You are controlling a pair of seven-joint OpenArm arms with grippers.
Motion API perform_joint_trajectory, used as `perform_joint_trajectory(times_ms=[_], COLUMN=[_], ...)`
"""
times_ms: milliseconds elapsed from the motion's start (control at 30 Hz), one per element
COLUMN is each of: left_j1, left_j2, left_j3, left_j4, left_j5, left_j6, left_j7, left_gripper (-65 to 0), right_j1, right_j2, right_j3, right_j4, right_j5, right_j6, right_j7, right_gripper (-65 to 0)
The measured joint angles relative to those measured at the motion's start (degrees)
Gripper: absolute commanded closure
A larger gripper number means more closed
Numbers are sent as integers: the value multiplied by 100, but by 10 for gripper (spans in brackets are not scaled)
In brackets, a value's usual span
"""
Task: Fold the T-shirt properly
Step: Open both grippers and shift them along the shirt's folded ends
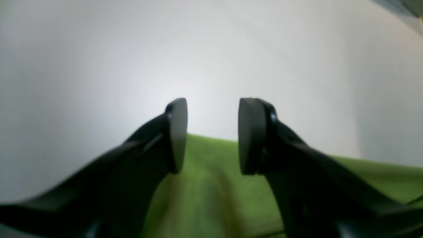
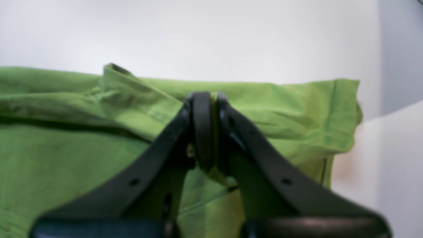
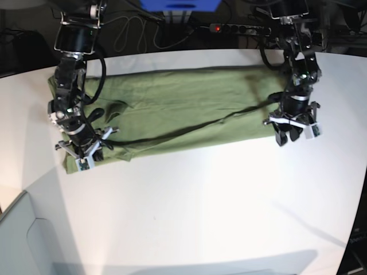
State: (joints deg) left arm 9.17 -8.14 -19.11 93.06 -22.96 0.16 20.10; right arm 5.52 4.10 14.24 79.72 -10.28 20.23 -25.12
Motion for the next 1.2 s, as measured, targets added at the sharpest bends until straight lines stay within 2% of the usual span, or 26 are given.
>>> perform_joint_trajectory(times_ms=[233,467,667,833,1033,1200], left_j1=[260,651,719,662,538,540], left_j2=[70,74,52,37,35,-173], left_j3=[57,96,260,260,238,232], left_j4=[22,645,-131,-157,-221,-221], left_j5=[7,-17,0,0,26,2], left_j6=[0,-33,-2,2,4,0], left_j7=[-15,-59,33,-39,-44,-42], left_gripper=[-251,-251,-249,-249,-249,-250], right_j1=[0,111,63,-166,-584,-772], right_j2=[0,0,-4,-2,0,7], right_j3=[0,-2,-2,-15,-15,13], right_j4=[-2,0,448,986,1058,1082], right_j5=[0,2,-7,37,22,13], right_j6=[0,0,2,2,2,2], right_j7=[0,-15,-107,-31,-83,-39], right_gripper=[0,0,0,0,0,0])
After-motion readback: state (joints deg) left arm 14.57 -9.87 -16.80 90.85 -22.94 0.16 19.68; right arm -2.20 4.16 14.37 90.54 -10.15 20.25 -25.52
